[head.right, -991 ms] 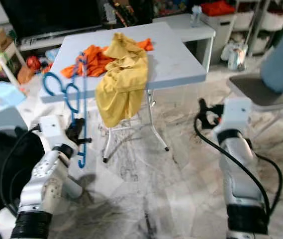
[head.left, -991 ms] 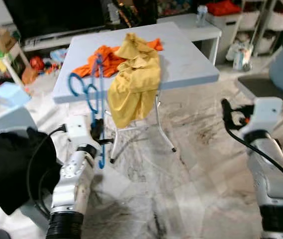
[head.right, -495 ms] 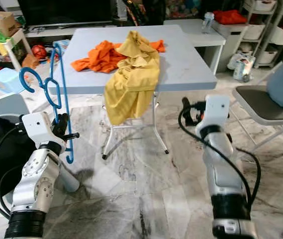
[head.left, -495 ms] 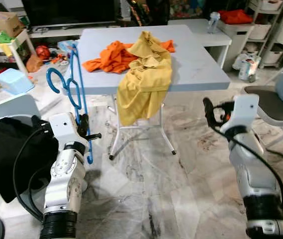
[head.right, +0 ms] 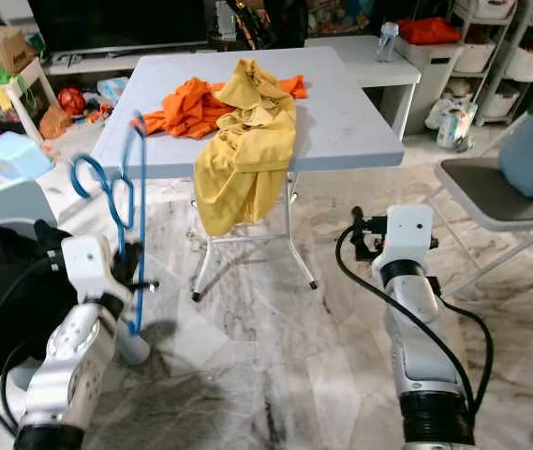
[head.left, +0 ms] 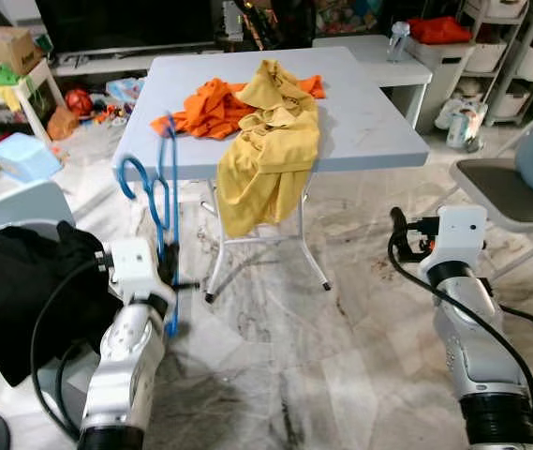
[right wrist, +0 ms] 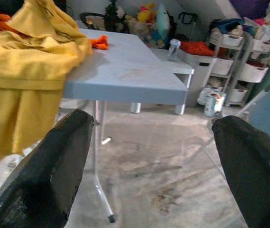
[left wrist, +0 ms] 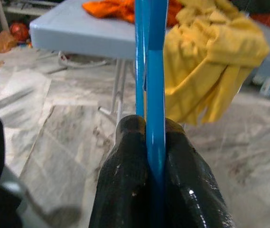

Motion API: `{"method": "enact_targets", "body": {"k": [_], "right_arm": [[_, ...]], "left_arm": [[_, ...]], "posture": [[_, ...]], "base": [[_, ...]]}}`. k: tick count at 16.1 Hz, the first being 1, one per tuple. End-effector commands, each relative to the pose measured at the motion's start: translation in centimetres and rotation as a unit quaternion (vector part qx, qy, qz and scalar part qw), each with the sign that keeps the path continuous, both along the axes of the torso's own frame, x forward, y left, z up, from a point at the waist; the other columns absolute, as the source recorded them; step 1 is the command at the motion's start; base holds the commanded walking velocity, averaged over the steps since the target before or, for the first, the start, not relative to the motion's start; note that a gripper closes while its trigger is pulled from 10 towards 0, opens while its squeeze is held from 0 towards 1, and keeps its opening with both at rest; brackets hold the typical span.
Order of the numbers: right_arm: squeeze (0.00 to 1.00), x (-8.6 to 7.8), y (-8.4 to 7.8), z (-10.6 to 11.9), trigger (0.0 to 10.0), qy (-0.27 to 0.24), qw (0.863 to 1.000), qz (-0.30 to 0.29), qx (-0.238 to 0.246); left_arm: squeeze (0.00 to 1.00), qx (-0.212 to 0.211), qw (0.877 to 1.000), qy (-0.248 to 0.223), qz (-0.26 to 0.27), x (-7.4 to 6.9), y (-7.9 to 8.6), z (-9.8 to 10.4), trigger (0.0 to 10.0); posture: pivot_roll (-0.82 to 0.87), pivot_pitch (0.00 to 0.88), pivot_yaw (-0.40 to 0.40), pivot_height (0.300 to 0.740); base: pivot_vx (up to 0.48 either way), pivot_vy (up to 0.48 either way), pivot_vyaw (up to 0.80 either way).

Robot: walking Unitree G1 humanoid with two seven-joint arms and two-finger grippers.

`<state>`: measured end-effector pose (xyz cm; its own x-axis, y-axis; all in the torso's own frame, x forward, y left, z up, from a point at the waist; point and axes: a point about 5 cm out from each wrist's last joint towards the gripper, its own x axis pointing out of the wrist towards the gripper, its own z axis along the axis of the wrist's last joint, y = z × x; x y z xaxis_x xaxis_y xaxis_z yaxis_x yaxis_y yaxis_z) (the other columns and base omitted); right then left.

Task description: Hang hanger

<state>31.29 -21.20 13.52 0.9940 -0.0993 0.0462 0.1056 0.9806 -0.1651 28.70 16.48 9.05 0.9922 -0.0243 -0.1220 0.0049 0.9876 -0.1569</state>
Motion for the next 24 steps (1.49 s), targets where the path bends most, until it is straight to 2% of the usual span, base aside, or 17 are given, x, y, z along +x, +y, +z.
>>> {"method": "enact_targets", "body": {"k": [1,4,8,10,13,16,20,24], "right_arm": [[0.00,-0.3,-0.2,0.3,10.0,-0.014,0.999,-0.010,-0.034],[0.00,-0.8,-0.1,0.1,10.0,-0.010,1.000,-0.002,-0.020],[0.00,-1.2,0.3,-0.4,10.0,-0.010,1.000,-0.002,-0.009],[0.00,-1.5,0.9,-0.6,10.0,-0.008,1.000,0.002,-0.006],[0.00,-1.7,1.3,-0.8,10.0,-0.004,0.999,0.013,0.030],[0.00,-1.8,1.8,-0.7,10.0,-0.005,0.999,0.031,0.035],[0.00,-1.9,1.7,-0.9,10.0,0.007,0.998,0.034,0.046],[0.00,-2.0,1.7,-0.9,10.0,0.015,0.998,0.035,0.048]], "left_arm": [[0.00,0.019,1.000,0.020,-0.006,-0.3,0.5,-0.5,10.0],[0.00,0.026,0.999,0.023,-0.019,0.2,0.3,-0.3,10.0],[0.00,0.057,0.996,0.038,-0.056,-0.4,-0.3,-0.5,10.0],[0.00,0.065,0.996,0.030,-0.061,-0.3,-0.4,-0.2,10.0],[0.00,0.035,0.997,0.015,-0.071,0.1,-1.3,0.6,10.0],[0.00,0.029,0.995,0.015,-0.096,0.1,-2.1,0.7,10.0],[0.00,0.020,0.994,0.033,-0.107,-0.2,-2.4,0.2,10.0],[0.00,0.016,0.993,0.038,-0.113,0.0,-2.5,0.2,10.0]], "posture": [[-0.12,0.000,0.050,0.740],[-0.12,0.000,0.061,0.740],[-0.12,0.000,0.071,0.740],[-0.12,0.000,0.080,0.740],[-0.12,0.000,0.084,0.740],[-0.13,0.000,0.084,0.740],[-0.13,0.000,0.082,0.740],[-0.13,0.000,0.080,0.740]], "base": [[0.000,0.000,0.00],[0.000,0.000,0.00],[0.000,0.000,0.00],[0.000,0.000,0.00],[0.000,0.000,0.00],[0.000,0.000,0.00],[0.000,0.000,0.00],[0.000,0.068,-0.78]]}}
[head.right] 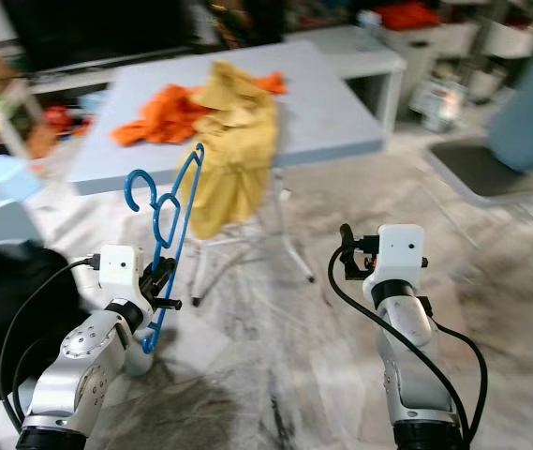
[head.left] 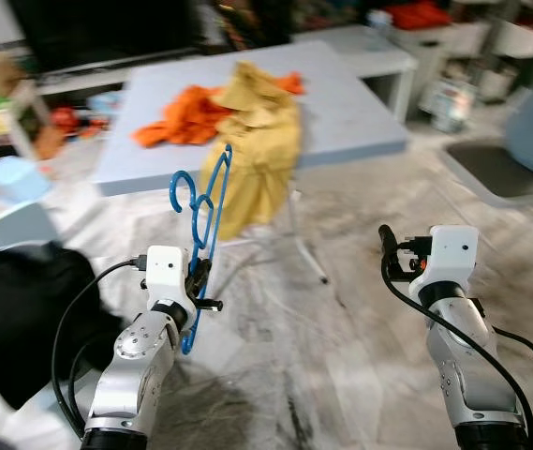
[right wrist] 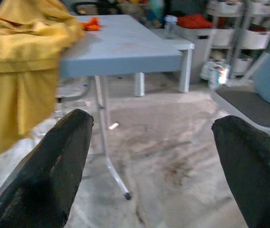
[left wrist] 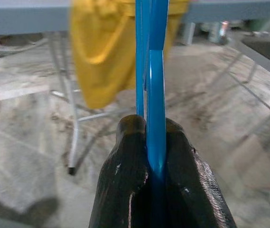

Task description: Hang hanger

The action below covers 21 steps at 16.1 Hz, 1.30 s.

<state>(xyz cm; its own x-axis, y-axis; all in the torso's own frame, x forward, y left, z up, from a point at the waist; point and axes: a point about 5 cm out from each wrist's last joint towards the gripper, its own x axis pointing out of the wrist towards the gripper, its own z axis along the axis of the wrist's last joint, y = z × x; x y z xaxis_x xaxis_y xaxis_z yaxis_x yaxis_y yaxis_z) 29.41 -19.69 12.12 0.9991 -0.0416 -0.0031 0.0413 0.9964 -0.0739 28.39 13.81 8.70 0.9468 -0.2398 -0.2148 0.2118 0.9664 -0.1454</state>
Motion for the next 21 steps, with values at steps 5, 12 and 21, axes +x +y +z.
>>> {"method": "enact_targets", "body": {"k": [5,12,21], "right_arm": [[0.00,0.0,0.2,0.5,10.0,-0.005,1.000,0.002,0.000],[0.00,0.1,-0.1,0.7,10.0,-0.009,1.000,-0.004,-0.002],[0.00,0.4,-0.3,1.1,10.0,-0.014,1.000,-0.005,0.004]], "left_arm": [[0.00,0.006,1.000,-0.006,-0.006,0.3,0.1,0.6,10.0],[0.00,0.001,1.000,-0.005,-0.010,0.6,-0.2,0.7,10.0],[0.00,-0.010,0.999,-0.008,-0.044,0.7,-0.9,0.7,10.0]], "posture": [[-0.14,0.000,0.082,0.740],[-0.14,0.000,0.085,0.740],[-0.15,0.000,0.082,0.740]], "base": [[0.000,0.217,-0.78],[0.000,0.369,-0.33],[0.000,0.480,0.00]]}}
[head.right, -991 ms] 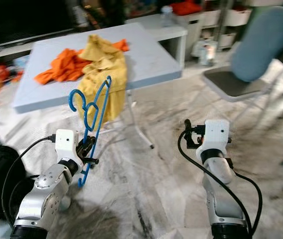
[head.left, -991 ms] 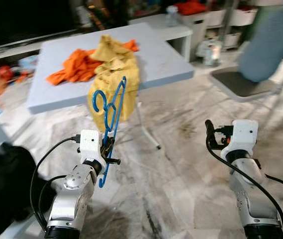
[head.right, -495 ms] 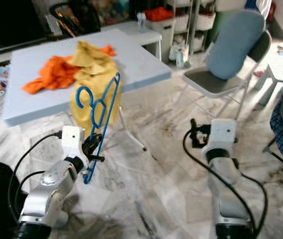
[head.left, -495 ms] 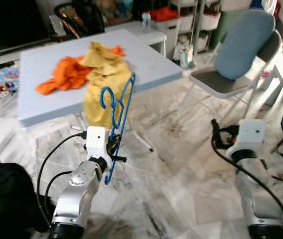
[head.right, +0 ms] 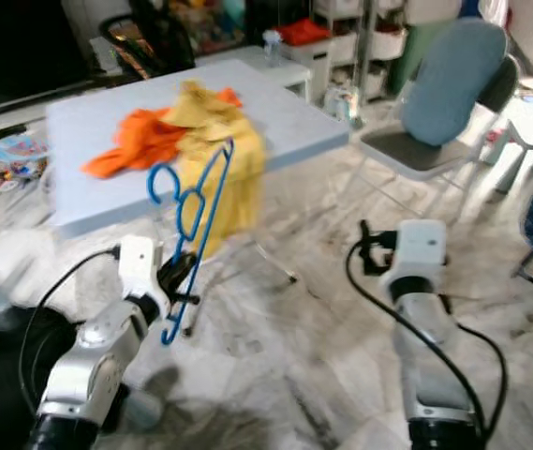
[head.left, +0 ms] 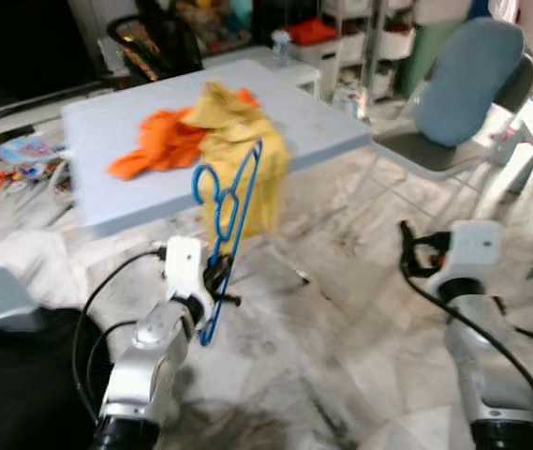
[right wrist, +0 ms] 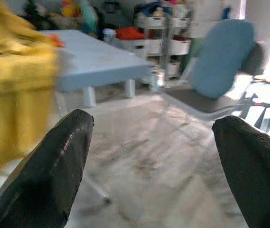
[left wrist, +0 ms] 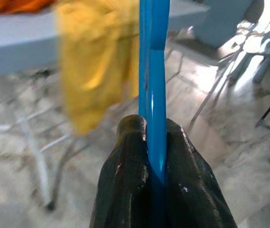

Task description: Hang hanger

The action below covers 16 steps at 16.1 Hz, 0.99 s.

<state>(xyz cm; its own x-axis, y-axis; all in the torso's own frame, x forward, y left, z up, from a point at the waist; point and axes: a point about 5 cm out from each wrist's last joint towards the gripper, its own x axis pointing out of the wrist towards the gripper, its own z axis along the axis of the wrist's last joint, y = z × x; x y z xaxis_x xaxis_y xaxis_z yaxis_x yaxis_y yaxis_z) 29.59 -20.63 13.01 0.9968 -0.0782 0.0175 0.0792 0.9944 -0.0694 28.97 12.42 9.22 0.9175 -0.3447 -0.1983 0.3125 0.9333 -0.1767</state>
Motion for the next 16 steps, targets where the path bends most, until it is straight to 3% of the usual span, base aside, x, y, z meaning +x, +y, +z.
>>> {"method": "enact_targets", "body": {"k": [1,3,7,16], "right_arm": [[0.00,0.26,0.69,0.25,10.0,-0.003,1.000,0.014,0.002],[0.00,0.36,0.72,0.28,10.0,-0.003,1.000,0.012,0.002],[0.00,0.28,0.73,0.02,10.0,0.003,1.000,0.005,0.005],[0.00,0.24,0.54,0.07,10.0,0.002,1.000,0.002,0.002]], "left_arm": [[0.00,-0.002,1.000,-0.006,-0.002,0.14,0.30,0.24,10.0],[0.00,-0.005,0.999,-0.041,-0.013,0.09,0.24,1.05,10.0],[0.00,-0.034,0.998,-0.032,-0.036,-0.20,-0.01,1.06,10.0],[0.00,-0.048,0.997,-0.030,-0.057,-0.52,-0.57,1.04,10.0]], "posture": [[-0.15,0.000,0.082,0.740],[-0.14,0.000,0.084,0.740],[-0.15,0.000,0.087,0.740],[-0.15,0.000,0.091,0.740]], "base": [[0.000,0.480,0.00],[0.000,0.000,0.00],[0.000,0.000,0.00],[0.328,0.000,-0.80]]}}
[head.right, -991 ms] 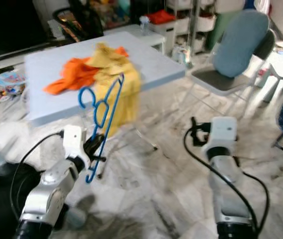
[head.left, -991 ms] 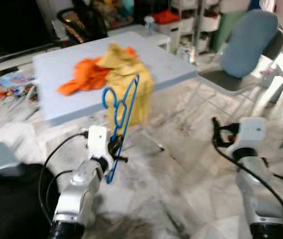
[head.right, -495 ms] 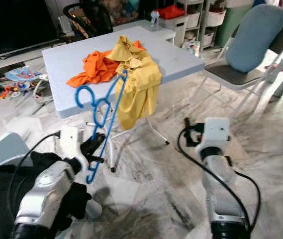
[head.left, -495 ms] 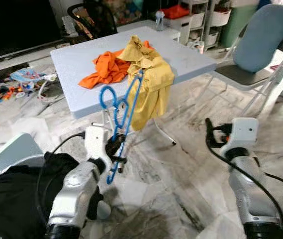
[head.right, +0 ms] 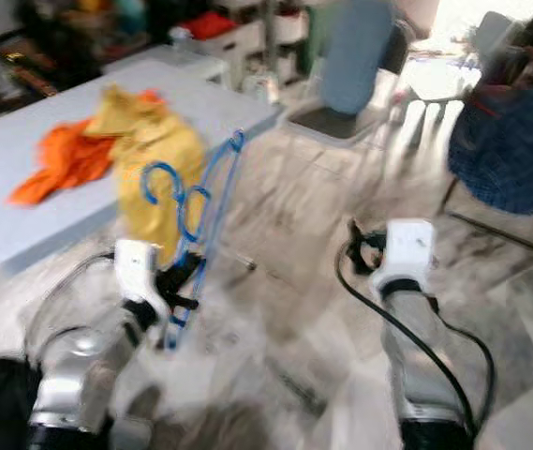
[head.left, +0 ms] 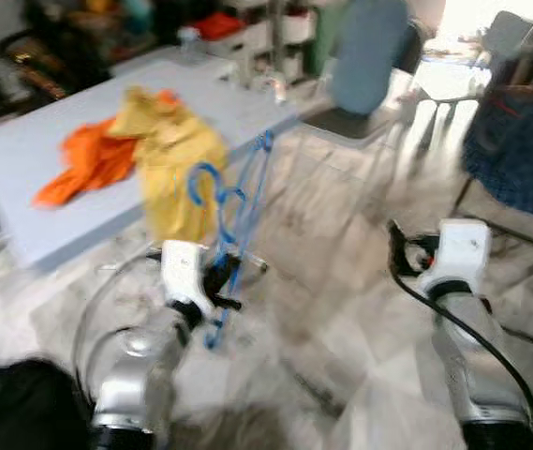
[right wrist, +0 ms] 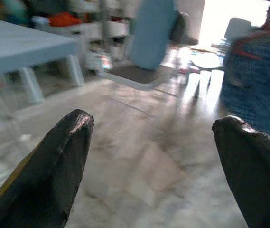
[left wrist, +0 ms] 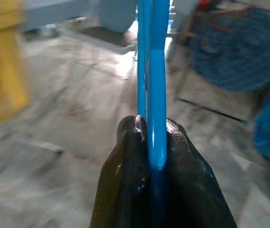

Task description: Hang hanger

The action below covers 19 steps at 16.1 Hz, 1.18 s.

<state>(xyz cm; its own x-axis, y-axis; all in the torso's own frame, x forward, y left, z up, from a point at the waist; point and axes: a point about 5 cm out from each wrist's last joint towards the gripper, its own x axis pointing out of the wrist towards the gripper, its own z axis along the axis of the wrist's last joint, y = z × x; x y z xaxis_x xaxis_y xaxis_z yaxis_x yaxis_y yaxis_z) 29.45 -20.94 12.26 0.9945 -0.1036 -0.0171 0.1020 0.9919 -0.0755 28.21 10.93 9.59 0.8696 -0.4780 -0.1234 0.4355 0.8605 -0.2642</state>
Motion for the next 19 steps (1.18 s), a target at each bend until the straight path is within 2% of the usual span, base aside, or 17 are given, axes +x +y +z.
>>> {"method": "enact_targets", "body": {"k": [1,5,7,11,14,15,17,19], "right_arm": [[0.00,0.3,0.9,0.8,10.0,-0.015,1.000,0.014,0.004],[0.00,0.2,0.9,0.6,10.0,-0.012,1.000,0.013,0.003],[0.00,0.1,0.9,0.6,10.0,-0.011,1.000,0.014,0.002],[0.00,0.2,0.8,0.6,10.0,-0.011,1.000,0.019,-0.002],[0.00,0.4,0.9,0.7,10.0,-0.011,1.000,0.024,-0.006],[0.00,0.7,1.0,0.8,10.0,-0.010,1.000,0.027,-0.007],[0.00,0.8,1.0,0.9,10.0,-0.011,1.000,0.029,-0.002],[0.00,0.8,1.1,0.8,10.0,-0.006,1.000,0.028,-0.002]], "left_arm": [[0.00,0.005,1.000,-0.012,0.007,0.2,0.9,0.6,10.0],[0.00,0.002,1.000,-0.007,0.002,0.0,0.7,0.5,10.0],[0.00,0.002,1.000,-0.003,-0.002,-0.2,0.6,0.3,10.0],[0.00,-0.002,1.000,0.003,-0.004,-0.2,0.4,0.1,10.0],[0.00,-0.006,1.000,0.012,0.022,0.0,0.5,0.0,10.0],[0.00,-0.024,0.999,0.024,0.025,0.1,0.1,0.1,10.0],[0.00,-0.042,0.999,0.016,0.014,0.0,-0.1,0.5,10.0],[0.00,-0.039,0.999,0.015,0.004,-0.1,-0.2,0.4,10.0]], "posture": [[-0.15,0.000,0.091,0.740],[-0.16,0.000,0.091,0.740],[-0.16,0.000,0.091,0.740],[-0.16,0.000,0.082,0.740],[-0.15,0.000,0.073,0.740],[-0.15,0.000,0.067,0.740],[-0.15,0.000,0.065,0.740],[-0.15,0.000,0.061,0.740]], "base": [[0.375,0.000,-0.80],[0.369,0.000,-0.80],[0.336,0.294,-0.68],[0.308,0.292,0.00],[0.000,0.095,0.00],[0.000,0.000,0.00],[0.000,0.000,0.00],[0.000,0.401,-0.36]]}}
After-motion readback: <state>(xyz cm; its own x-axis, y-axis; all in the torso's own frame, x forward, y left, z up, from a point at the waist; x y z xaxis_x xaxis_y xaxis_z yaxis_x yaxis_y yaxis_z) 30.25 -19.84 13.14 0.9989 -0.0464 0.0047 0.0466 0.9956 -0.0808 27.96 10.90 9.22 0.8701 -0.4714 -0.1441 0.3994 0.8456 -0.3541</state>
